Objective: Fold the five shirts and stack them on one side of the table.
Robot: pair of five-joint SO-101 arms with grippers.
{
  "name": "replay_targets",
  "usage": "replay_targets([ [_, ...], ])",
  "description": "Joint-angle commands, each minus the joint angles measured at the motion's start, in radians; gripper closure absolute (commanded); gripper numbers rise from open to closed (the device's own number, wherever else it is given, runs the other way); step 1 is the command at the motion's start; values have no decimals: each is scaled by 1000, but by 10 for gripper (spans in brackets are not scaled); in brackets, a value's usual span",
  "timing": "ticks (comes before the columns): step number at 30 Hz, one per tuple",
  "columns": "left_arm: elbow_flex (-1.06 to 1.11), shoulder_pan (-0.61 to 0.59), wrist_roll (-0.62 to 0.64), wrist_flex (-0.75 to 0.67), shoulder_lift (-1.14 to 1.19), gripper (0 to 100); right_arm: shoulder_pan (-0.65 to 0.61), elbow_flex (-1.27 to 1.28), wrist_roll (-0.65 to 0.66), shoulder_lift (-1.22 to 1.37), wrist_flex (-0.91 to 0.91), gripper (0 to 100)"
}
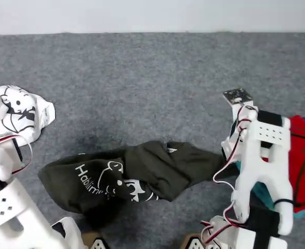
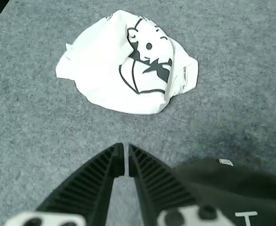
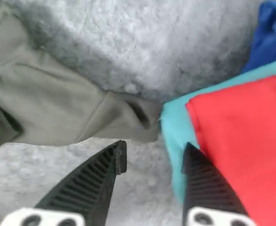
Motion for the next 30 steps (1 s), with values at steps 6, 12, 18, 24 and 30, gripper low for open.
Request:
replay_targets([
  [6, 12, -5, 6, -12, 2, 986, -403, -169, -49, -53, 216, 779],
  [12, 12, -5, 6, -8, 2, 986, -670, -115, -43, -41, 226, 846],
  [18, 12, -5, 6, -8, 2, 986, -734, -3, -41, -41, 77, 857],
  [24, 12, -5, 6, -8, 2, 986, -731, 55, -68, -39, -119, 784],
  [30, 12, -5, 6, -8, 2, 986, -727, 54, -123, -16, -262, 797],
])
